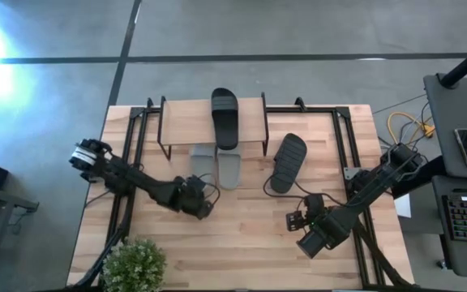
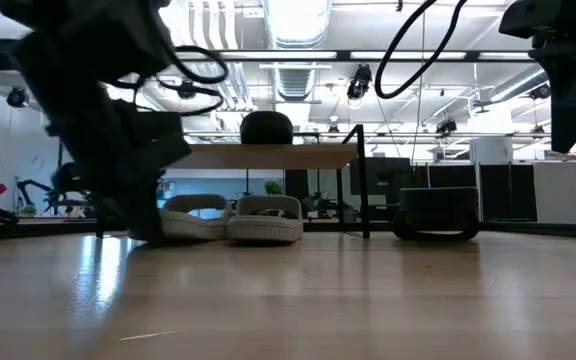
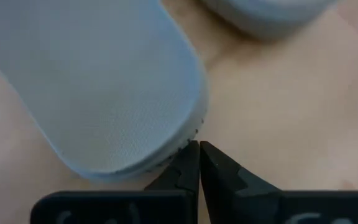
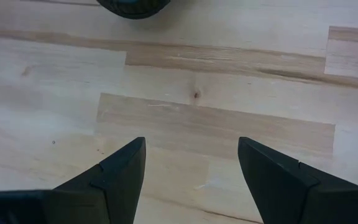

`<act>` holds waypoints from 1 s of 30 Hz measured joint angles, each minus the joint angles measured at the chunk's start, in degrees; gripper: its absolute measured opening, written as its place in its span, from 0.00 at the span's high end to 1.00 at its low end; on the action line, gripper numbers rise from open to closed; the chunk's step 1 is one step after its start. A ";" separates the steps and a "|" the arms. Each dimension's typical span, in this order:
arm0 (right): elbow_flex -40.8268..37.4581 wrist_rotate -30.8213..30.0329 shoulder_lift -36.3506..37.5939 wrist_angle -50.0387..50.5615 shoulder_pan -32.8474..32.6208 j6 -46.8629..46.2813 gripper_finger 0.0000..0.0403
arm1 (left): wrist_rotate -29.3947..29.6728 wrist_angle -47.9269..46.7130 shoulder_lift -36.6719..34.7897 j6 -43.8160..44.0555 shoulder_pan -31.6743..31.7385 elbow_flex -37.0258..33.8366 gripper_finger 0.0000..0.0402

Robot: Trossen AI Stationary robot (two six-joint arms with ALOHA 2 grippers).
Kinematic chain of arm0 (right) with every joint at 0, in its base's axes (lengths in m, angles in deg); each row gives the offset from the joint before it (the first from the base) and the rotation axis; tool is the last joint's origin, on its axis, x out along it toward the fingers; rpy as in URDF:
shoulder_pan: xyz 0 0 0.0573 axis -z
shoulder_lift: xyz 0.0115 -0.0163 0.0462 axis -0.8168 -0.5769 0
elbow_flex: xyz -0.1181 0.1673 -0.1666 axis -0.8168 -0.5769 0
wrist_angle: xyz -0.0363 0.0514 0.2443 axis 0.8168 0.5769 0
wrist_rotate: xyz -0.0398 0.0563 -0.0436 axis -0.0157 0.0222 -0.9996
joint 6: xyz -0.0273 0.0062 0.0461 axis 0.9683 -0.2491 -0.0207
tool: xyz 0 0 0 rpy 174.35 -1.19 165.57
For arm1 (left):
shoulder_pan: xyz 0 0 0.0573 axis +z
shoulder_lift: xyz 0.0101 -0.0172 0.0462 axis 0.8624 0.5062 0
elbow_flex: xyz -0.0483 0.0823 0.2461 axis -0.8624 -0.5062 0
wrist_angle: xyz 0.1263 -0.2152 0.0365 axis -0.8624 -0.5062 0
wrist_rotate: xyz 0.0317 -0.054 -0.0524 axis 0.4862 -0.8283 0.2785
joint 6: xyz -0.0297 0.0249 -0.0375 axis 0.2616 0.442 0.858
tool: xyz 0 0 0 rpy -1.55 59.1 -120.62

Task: Pick and place slides into the shelf
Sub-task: Put the bottom gray slide under the shelf, then put the black slide on the shelf

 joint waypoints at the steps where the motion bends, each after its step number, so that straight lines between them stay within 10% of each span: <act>1: 0.00 0.00 0.00 0.00 0.00 -0.54 0.39 | 0.14 0.67 0.00 -1.35 0.99 0.00 1.00; 12: 0.00 0.06 0.00 -0.04 0.00 -0.75 0.39 | -4.89 9.93 -0.76 -10.95 5.63 0.60 1.00; 30: -3.62 -0.97 4.51 -6.83 2.92 7.64 0.47 | -7.15 0.33 -24.39 -2.81 -8.83 -1.26 1.00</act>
